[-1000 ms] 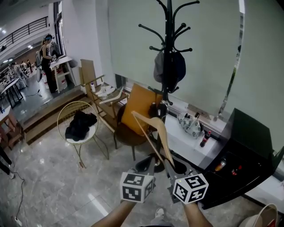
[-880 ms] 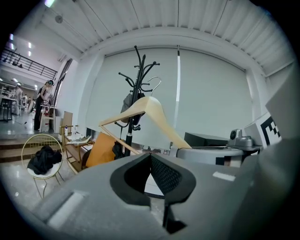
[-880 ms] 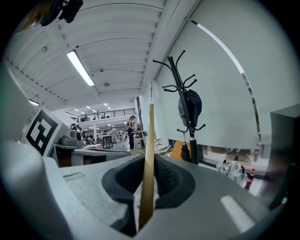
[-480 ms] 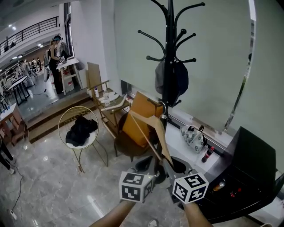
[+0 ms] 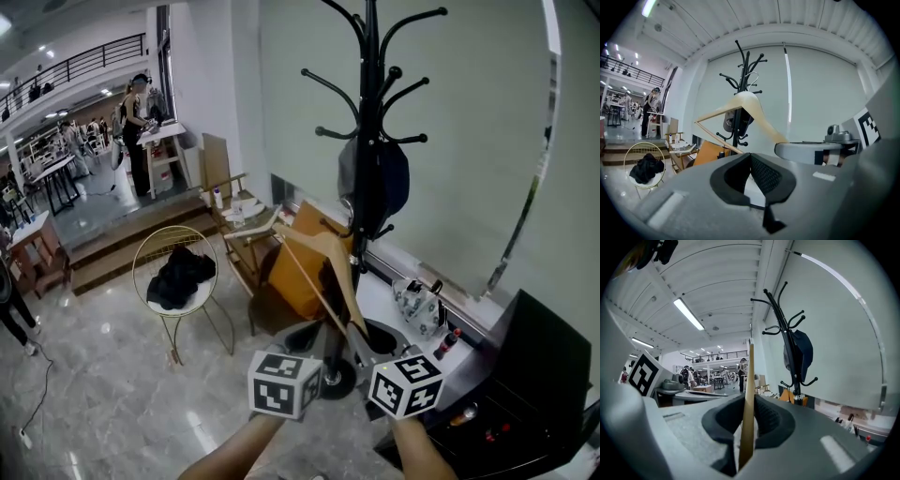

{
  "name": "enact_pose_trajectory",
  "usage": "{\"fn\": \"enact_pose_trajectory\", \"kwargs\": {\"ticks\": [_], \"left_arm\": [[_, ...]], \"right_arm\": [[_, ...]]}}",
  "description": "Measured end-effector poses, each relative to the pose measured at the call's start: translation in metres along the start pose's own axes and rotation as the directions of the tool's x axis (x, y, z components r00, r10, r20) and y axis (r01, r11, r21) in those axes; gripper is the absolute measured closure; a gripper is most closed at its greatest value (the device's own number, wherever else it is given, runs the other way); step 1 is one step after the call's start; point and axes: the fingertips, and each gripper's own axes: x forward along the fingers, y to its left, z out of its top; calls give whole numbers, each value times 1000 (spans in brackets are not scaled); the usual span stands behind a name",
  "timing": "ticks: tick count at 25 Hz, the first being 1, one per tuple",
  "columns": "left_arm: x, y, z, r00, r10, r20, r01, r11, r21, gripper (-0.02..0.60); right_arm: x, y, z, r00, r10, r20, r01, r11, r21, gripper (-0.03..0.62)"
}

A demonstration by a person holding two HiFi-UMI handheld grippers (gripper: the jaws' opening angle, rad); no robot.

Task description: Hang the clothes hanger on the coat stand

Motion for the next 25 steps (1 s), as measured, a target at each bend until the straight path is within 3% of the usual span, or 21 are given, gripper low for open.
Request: {"fn": "enact_pose_trajectory", "kwargs": {"ticks": [8, 25], "left_arm": [[15, 16, 18, 1000, -6, 9, 6, 1000, -14, 577], [61, 64, 46, 996, -87, 16, 87, 996, 4, 578]], "right_arm": [[24, -13, 20, 1000, 5, 2, -5, 1000, -13, 540], [93, -32, 61, 997, -74, 28, 74, 997, 1, 540]]}}
